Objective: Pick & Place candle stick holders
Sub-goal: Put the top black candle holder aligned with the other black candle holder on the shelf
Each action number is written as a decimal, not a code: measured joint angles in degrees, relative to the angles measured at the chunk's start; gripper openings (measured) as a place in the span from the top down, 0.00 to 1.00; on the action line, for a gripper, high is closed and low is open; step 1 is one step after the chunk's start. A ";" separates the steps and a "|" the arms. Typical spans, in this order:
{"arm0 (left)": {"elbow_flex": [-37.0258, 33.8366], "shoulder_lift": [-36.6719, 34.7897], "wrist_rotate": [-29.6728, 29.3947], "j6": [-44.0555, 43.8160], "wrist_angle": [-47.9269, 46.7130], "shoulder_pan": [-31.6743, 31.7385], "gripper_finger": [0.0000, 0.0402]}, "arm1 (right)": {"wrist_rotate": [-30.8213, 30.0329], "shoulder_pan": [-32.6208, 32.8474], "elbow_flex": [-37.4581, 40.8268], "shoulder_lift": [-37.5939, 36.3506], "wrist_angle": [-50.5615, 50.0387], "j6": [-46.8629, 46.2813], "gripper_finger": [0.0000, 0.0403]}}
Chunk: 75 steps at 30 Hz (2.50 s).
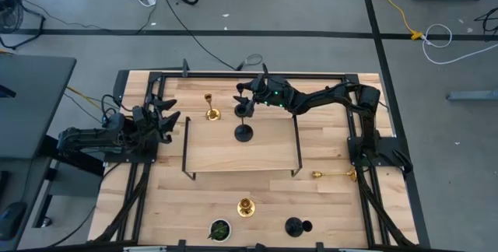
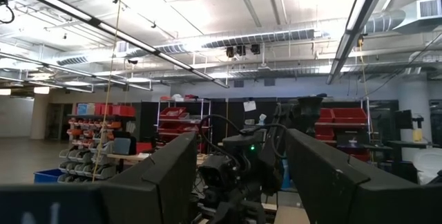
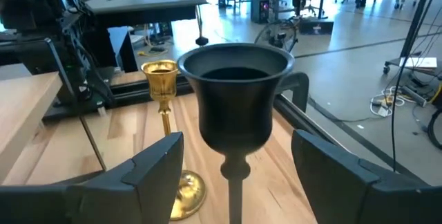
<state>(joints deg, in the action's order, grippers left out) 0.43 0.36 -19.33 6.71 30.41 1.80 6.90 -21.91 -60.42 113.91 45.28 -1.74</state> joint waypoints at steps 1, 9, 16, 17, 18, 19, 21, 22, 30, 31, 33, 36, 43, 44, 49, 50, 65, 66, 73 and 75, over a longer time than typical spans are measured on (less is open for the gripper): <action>0.00 0.00 -0.02 -0.01 -0.02 0.00 0.45 | 0.00 0.00 0.00 0.00 -0.01 0.00 0.34; 0.00 -0.01 0.00 -0.01 -0.01 0.00 0.45 | 0.00 0.00 0.00 0.00 0.00 0.00 0.42; 0.00 0.00 0.00 -0.01 0.00 0.00 0.45 | 0.00 -0.04 0.00 0.00 -0.02 -0.02 0.58; 0.00 0.00 0.00 -0.01 0.00 0.00 0.45 | 0.00 -0.12 0.00 0.00 -0.02 -0.04 0.61; 0.00 0.00 0.00 0.01 0.00 0.00 0.45 | 0.00 -0.13 0.00 0.00 -0.09 -0.04 0.63; 0.00 0.00 0.00 -0.01 -0.01 -0.01 0.45 | -0.01 -0.19 0.00 0.00 -0.23 -0.04 0.66; 0.00 0.00 0.00 0.01 0.00 0.00 0.45 | -0.01 -0.33 0.00 0.00 -0.35 -0.19 0.71; 0.00 0.00 -0.01 0.01 0.00 -0.01 0.45 | 0.00 -0.36 0.00 0.00 -0.35 -0.31 0.73; 0.00 0.00 0.00 -0.01 0.00 0.00 0.45 | 0.00 -0.69 0.00 -0.02 -1.12 -0.35 0.94; 0.00 0.00 0.00 0.00 0.00 0.00 0.45 | 0.00 -0.75 -0.02 -0.04 -1.34 -0.35 0.96; 0.00 0.00 0.00 0.00 -0.02 -0.02 0.45 | 0.02 -0.89 -0.04 -0.09 -1.67 -0.33 0.96; 0.00 0.00 0.00 0.01 -0.04 0.00 0.45 | 0.18 -1.01 -0.04 -0.11 -1.99 -0.35 0.96; 0.00 -0.02 -0.11 -0.01 -0.07 0.00 0.45 | 0.13 -1.11 -0.04 -0.11 -1.92 -0.42 0.95; 0.00 0.00 -0.11 -0.01 -0.07 0.00 0.45 | 0.13 -1.21 -0.04 -0.11 -1.92 -0.43 0.95; 0.00 0.00 -0.13 -0.01 -0.07 -0.01 0.45 | 0.02 -1.45 -0.04 -0.74 -2.52 -0.63 0.95; 0.00 0.00 -0.13 -0.01 -0.07 -0.01 0.45 | 0.00 -1.47 -0.02 -1.03 -2.82 -0.61 0.95; 0.00 0.00 -0.15 -0.03 -0.09 0.00 0.45 | -0.18 -3.07 0.00 -11.59 -9.77 0.70 0.95; 0.00 -0.01 -0.15 -0.03 -0.09 -0.01 0.45 | -0.16 -3.15 0.00 -12.85 -10.96 0.71 0.95; 0.00 0.00 -0.15 -0.03 -0.09 -0.02 0.45 | -0.89 -3.19 0.00 -23.28 -17.80 2.65 0.95; 0.00 0.00 -0.15 -0.03 -0.08 -0.01 0.45 | -0.90 -3.19 0.00 -26.47 -19.39 2.55 0.95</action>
<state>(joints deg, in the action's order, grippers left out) 0.43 0.36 -19.49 6.68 30.33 1.79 6.00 -25.10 -60.42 87.44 25.88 0.81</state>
